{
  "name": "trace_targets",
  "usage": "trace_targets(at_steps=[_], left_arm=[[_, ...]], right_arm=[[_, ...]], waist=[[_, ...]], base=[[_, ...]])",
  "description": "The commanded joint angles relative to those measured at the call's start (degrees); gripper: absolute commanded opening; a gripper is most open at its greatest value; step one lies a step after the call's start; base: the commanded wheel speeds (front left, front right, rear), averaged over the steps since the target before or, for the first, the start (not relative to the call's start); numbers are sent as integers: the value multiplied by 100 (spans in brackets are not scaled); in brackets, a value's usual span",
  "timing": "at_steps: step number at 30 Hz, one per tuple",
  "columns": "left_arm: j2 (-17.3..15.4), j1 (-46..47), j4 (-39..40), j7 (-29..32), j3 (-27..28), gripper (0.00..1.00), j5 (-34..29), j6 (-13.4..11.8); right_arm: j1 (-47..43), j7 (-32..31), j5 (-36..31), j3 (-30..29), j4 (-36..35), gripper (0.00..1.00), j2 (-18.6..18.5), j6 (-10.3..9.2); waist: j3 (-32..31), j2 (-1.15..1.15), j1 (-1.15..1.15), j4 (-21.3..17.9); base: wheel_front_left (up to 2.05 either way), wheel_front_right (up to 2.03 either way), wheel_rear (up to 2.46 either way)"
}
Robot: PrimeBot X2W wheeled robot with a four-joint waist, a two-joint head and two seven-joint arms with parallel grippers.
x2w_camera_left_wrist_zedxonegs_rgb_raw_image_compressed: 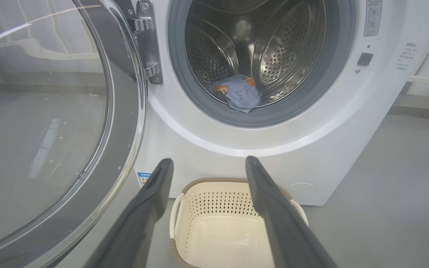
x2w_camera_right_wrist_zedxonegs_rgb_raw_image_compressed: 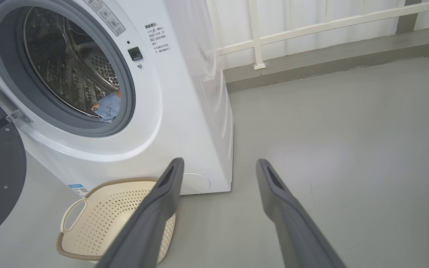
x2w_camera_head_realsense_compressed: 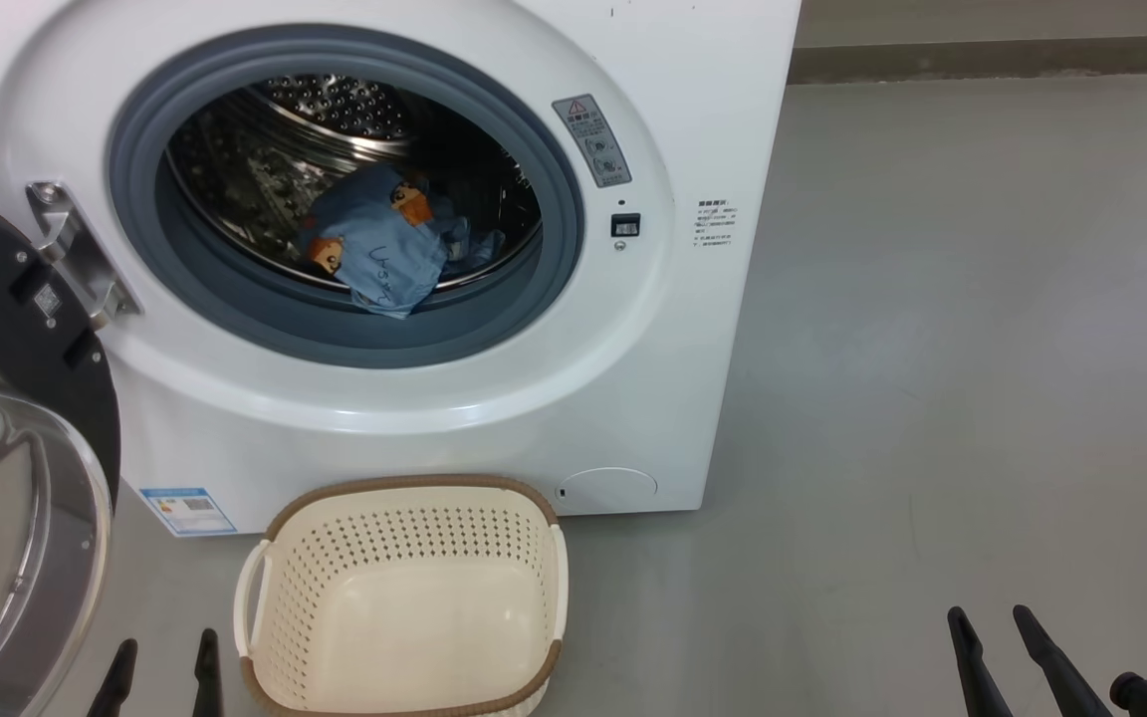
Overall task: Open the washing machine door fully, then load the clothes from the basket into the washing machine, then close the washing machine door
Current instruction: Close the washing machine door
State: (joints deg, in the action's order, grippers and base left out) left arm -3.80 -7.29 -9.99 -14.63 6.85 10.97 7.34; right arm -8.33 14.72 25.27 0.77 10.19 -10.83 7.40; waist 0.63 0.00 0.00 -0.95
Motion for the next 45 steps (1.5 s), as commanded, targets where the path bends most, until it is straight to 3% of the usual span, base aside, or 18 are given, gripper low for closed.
trace_targets(at_steps=[1,15,34,45], left_arm=[[-61,84,172,-37,188,100,22,14],[-45,96,276,-37,205,100,-41,14],[-79,73,427,-37,150,100,23,14],[-48,104,468,-37,152,100,45,14]], right_arm=[[21,28,-21,86,-147,100,-94,9],[39,28,-38,81,-171,100,-90,9],[75,28,-30,59,-172,100,-83,9],[120,28,-54,143,-190,100,-109,9]], waist=[[2,0,0,-2],[5,0,0,35],[37,0,0,74],[17,0,0,366]], base=[[0,0,0],[-15,15,0],[-117,117,0],[-3,3,0]])
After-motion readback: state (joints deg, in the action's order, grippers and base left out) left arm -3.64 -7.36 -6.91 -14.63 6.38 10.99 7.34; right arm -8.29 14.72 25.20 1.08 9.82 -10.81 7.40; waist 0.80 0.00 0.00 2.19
